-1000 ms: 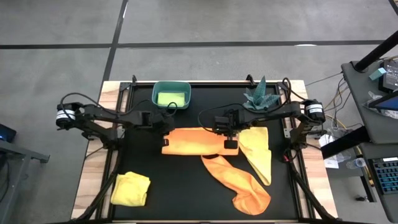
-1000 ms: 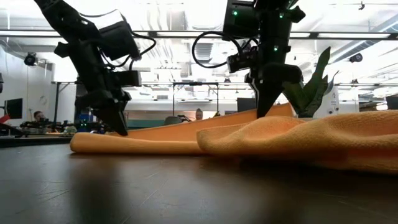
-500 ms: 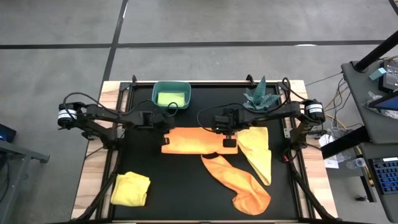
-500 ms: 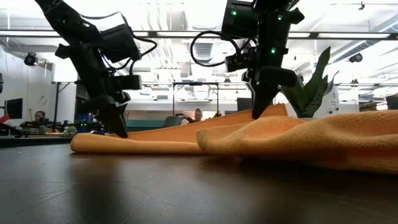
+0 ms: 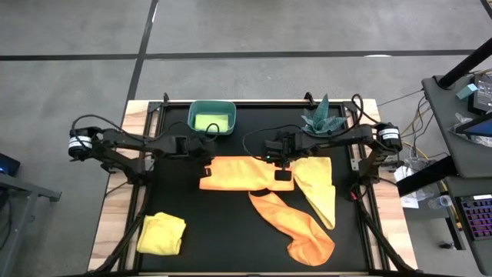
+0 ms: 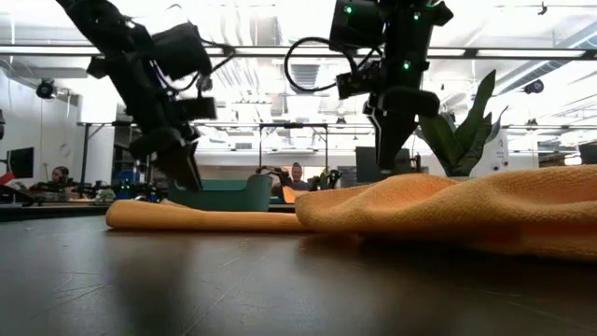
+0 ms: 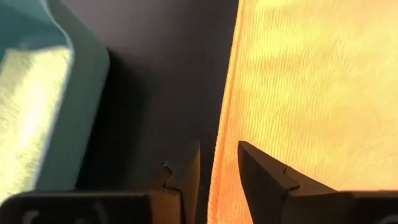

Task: Fold microfiber towels
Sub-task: Fold the top orange microfiber cloth

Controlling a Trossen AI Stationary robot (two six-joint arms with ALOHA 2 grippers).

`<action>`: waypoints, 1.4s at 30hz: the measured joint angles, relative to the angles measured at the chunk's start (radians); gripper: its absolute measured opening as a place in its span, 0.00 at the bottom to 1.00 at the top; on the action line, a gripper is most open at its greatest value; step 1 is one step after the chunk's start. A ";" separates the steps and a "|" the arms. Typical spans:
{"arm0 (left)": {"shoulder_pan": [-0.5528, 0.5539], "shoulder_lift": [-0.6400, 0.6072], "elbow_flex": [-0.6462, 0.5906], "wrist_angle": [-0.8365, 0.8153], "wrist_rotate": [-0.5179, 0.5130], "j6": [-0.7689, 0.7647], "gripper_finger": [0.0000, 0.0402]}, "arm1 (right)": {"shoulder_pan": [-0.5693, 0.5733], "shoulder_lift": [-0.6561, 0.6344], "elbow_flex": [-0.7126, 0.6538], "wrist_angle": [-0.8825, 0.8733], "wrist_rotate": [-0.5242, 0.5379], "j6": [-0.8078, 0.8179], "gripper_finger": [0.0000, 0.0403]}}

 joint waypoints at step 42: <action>-0.211 0.105 -0.061 -0.193 0.153 -0.290 0.24 | 0.154 -0.008 -0.290 0.283 -0.228 0.177 0.14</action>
